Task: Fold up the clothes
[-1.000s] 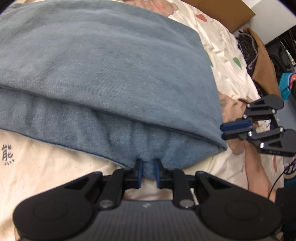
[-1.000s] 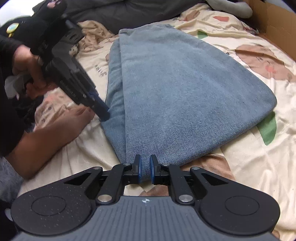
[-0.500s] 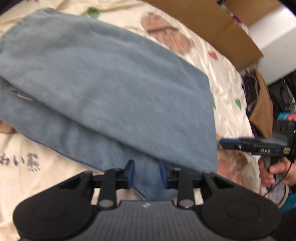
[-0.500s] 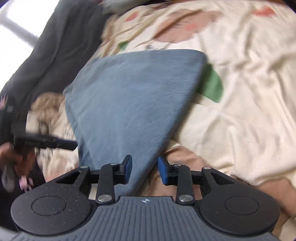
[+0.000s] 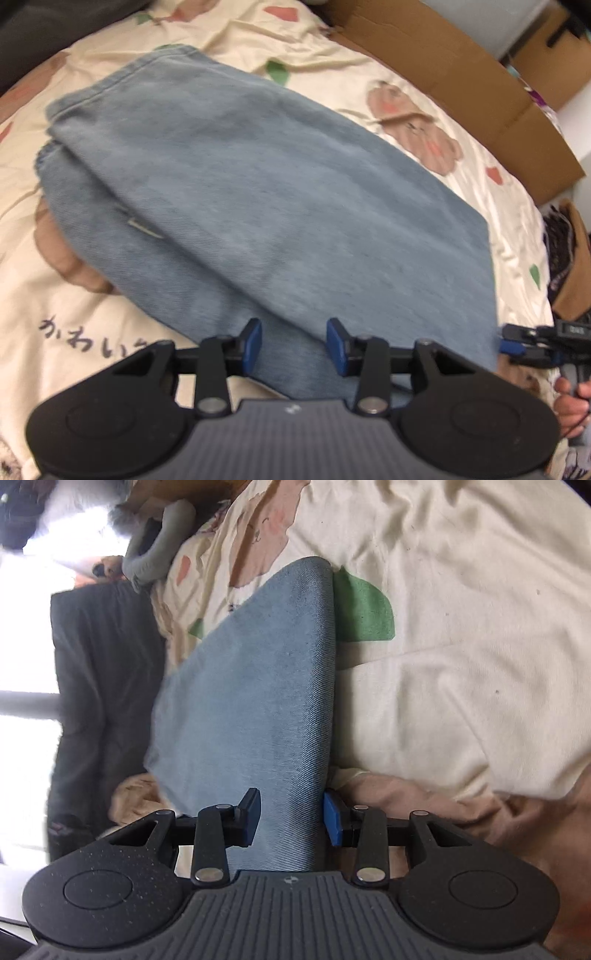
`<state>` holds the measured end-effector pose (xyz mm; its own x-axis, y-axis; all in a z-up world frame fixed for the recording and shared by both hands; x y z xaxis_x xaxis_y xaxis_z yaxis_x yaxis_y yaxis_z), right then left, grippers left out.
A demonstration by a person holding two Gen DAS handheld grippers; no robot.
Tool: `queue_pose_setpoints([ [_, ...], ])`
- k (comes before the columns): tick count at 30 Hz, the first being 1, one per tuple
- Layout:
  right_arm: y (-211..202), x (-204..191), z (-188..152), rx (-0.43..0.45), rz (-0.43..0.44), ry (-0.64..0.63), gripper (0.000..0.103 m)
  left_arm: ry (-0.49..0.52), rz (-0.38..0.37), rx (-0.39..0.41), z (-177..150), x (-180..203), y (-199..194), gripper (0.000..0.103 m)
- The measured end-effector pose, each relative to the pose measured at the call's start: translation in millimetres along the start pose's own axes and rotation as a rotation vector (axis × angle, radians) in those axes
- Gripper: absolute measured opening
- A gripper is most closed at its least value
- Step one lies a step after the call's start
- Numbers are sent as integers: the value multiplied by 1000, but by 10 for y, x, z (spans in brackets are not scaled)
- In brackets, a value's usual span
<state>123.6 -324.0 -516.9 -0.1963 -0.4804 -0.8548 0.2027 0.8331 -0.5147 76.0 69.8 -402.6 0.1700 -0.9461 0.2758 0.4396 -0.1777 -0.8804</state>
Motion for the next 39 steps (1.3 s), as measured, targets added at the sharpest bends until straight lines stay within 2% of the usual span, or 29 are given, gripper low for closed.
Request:
queue_pose_setpoints([
  [4, 50, 66, 14, -7, 13, 40, 38, -58, 15, -7, -21, -164, 16, 45],
  [12, 257, 96, 58, -23, 28, 59, 38, -74, 16, -11, -60, -219, 77, 45],
  [18, 167, -27, 65, -7, 119, 51, 37, -102, 29, 1, -50, -299, 38, 44],
  [24, 386, 25, 115, -4, 88, 61, 37, -163, 36, -6, -55, -377, -7, 43],
  [28, 517, -11, 164, -5, 78, 37, 37, -160, 46, -35, -70, -383, -48, 48],
  [31, 585, -34, 214, -11, 72, 29, 30, -159, 62, -42, -67, -413, -44, 49],
  [34, 589, -6, 225, -16, 60, 32, 20, -212, 50, -33, -60, -471, -14, 51],
  [39, 557, -32, 229, -22, 59, 25, 13, -267, 55, -30, -54, -560, 82, 52],
])
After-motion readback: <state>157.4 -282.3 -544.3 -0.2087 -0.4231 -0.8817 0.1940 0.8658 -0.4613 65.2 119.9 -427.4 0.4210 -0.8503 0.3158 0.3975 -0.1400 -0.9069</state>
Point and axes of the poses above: each gripper's, at about its wrist camera, not at the fingertips, and y roughly the way its jaws point, x to its right, z to its top, the point moved 3 cm from there along y, roughly the way its jaws point, and after that the axes turned 5 degrees about y, right-handed, at the moved point
